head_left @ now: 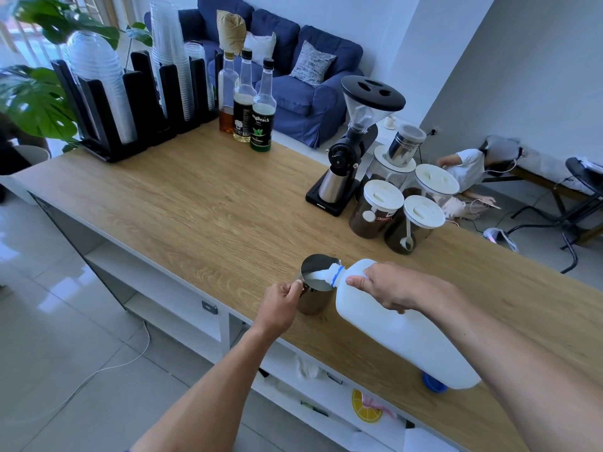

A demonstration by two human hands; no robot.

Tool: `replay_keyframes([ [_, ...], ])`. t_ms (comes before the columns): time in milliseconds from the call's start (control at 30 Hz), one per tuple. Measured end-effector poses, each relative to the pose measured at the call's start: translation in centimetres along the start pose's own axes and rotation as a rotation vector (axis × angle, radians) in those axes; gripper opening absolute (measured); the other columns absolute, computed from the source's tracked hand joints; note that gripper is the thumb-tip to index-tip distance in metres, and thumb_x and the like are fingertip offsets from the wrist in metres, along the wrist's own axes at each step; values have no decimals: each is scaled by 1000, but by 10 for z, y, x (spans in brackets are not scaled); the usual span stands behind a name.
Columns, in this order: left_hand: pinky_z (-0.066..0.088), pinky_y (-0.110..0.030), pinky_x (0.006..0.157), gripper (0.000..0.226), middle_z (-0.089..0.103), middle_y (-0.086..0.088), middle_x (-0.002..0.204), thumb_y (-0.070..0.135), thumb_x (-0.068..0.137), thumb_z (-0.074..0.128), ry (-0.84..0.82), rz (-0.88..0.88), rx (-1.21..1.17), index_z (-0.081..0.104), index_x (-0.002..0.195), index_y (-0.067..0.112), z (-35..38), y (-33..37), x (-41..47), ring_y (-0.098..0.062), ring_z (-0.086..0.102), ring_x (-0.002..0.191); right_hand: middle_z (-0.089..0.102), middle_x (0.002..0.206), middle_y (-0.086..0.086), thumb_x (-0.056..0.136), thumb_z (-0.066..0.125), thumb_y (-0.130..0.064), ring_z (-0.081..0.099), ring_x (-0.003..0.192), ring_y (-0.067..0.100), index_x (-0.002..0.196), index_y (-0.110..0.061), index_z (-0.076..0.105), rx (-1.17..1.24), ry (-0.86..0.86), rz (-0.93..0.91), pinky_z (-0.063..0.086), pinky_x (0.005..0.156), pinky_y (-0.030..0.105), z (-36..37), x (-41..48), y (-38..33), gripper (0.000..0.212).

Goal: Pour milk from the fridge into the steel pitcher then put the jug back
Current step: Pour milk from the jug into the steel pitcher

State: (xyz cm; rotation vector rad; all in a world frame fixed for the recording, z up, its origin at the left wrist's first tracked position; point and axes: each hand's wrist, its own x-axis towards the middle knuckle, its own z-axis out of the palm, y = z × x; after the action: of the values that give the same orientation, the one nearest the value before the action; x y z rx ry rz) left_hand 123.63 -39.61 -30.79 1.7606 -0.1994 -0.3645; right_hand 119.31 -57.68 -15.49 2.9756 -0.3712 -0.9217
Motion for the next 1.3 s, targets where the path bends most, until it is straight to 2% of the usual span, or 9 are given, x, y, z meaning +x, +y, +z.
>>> replay_keyframes([
  [233, 15, -41, 53, 45, 26, -5, 53, 43, 86, 41, -5, 12, -4, 29, 51, 18, 1, 1, 0, -22, 20, 54, 70, 82, 21, 94, 20, -64, 61, 53, 22, 90, 2, 58, 3, -4, -8, 40, 53, 30, -1, -1, 0, 76],
  [333, 14, -36, 52, 47, 27, -5, 53, 38, 91, 43, -7, 7, -3, 29, 51, 18, 1, -1, 1, -21, 20, 52, 70, 80, 21, 94, 21, -64, 62, 54, 23, 95, 1, 58, 2, -5, -8, 42, 56, 31, -1, 0, -1, 75],
  [500, 14, -32, 50, 49, 27, -5, 54, 29, 99, 44, -2, 5, 9, 32, 53, 16, 2, -4, 3, -19, 20, 51, 70, 79, 21, 94, 21, -63, 61, 52, 22, 88, -5, 54, 13, -11, -5, 45, 62, 33, -1, 0, -1, 67],
  [667, 14, -31, 49, 50, 28, -5, 53, 27, 99, 44, 0, 10, 13, 34, 52, 15, 1, -5, 3, -19, 20, 50, 70, 83, 20, 93, 21, -65, 65, 59, 25, 94, -1, 58, 16, -5, -17, 45, 61, 33, -2, 1, -1, 74],
  [833, 15, -32, 50, 47, 28, -6, 56, 29, 98, 44, -2, 6, 4, 36, 55, 13, 0, -3, 1, -22, 21, 55, 70, 88, 22, 94, 21, -64, 59, 51, 21, 85, -5, 53, -10, -11, -1, 38, 53, 30, -3, 0, -3, 68],
  [1300, 16, -35, 51, 45, 30, -6, 54, 35, 94, 42, -6, 4, 20, 38, 54, 13, -1, -1, 0, -22, 23, 53, 69, 88, 21, 93, 21, -65, 61, 53, 22, 92, -1, 58, 10, -10, 10, 38, 53, 30, -3, -1, -3, 74],
])
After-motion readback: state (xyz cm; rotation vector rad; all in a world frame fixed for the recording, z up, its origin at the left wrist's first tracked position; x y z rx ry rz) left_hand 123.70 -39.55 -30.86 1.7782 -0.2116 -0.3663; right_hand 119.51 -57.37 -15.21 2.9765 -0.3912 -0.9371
